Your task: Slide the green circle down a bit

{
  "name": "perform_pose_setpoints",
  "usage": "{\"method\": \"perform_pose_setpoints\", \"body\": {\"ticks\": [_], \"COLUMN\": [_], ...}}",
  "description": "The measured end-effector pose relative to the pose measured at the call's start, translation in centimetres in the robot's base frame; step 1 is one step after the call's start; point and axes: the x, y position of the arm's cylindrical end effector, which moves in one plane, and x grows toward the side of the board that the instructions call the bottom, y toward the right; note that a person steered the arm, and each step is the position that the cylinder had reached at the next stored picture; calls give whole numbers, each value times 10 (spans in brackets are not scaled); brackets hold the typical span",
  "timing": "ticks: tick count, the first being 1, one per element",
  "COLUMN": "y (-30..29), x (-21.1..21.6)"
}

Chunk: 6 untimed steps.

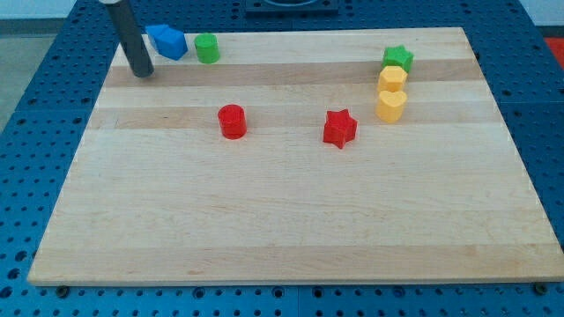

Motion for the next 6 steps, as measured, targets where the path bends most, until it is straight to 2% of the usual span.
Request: {"method": "perform_pose_setpoints", "body": {"ticks": [1,2,3,4,5,6], "y": [95,194,121,76,38,5], "x": [2,-39,-97,-97,-53,-46]}}
